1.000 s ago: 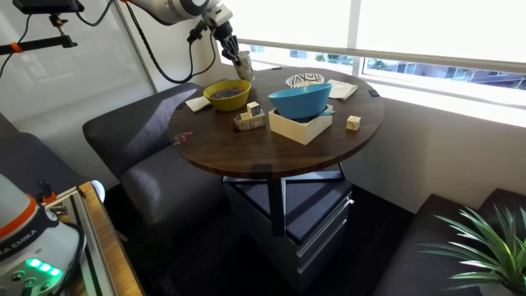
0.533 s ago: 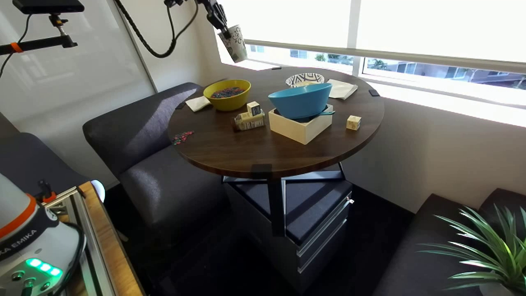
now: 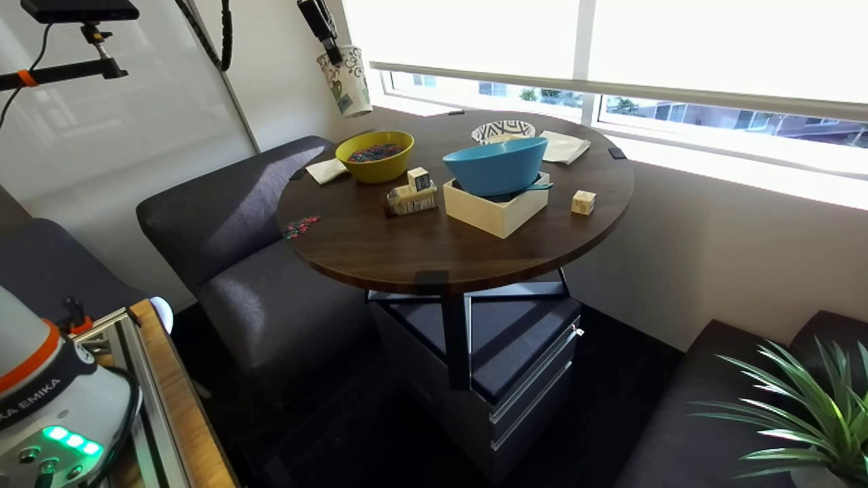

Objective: Pick up the styrofoam cup and pour its content in the yellow bowl before putting it down on the table

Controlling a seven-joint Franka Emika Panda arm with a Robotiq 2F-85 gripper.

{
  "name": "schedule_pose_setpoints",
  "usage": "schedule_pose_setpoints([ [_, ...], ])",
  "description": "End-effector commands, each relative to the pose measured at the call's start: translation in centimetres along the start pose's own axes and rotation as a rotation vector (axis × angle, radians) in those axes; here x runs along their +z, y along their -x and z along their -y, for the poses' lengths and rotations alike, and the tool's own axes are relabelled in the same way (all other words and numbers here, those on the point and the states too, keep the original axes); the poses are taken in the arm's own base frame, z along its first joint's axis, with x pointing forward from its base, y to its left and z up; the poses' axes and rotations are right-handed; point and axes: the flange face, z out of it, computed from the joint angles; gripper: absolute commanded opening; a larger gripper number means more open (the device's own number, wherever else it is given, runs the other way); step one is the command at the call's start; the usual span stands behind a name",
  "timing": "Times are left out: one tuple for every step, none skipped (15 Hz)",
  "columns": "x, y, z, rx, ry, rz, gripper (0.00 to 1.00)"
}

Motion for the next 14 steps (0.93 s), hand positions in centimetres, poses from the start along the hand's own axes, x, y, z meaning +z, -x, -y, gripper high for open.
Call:
schedule_pose_setpoints([
  [-0.1, 0.0, 0.0, 0.000, 0.000, 0.000, 0.03],
  [-0.1, -0.1, 0.0, 0.002, -0.001, 0.000, 0.01],
  [0.0, 0.1, 0.3, -0.048, 0.045, -0.039, 0.01],
  [0.1, 0.3, 0.4, -0.087, 0.116, -0.065, 0.01],
  [0.2, 0.4, 0.5, -0.109, 0.154, -0.080, 0.01],
  [0.5, 0.7, 0.9, -0.141, 0.198, -0.086, 0.01],
  [0.6, 1.2, 1.7, -0.168, 0.243, -0.096, 0.01],
  [1.0, 1.8, 2.4, -0.206, 0.280, -0.100, 0.01],
  [1.2, 2.5, 3.5, -0.242, 0.318, -0.104, 0.01],
  [1.7, 3.2, 4.3, -0.275, 0.356, -0.110, 0.01],
  [2.2, 3.8, 5.4, -0.310, 0.395, -0.114, 0.01],
  [2.7, 4.4, 6.4, -0.352, 0.428, -0.111, 0.01],
  [3.1, 4.6, 7.3, -0.383, 0.470, -0.116, 0.01],
  [3.7, 4.7, 7.7, -0.423, 0.507, -0.117, 0.01],
])
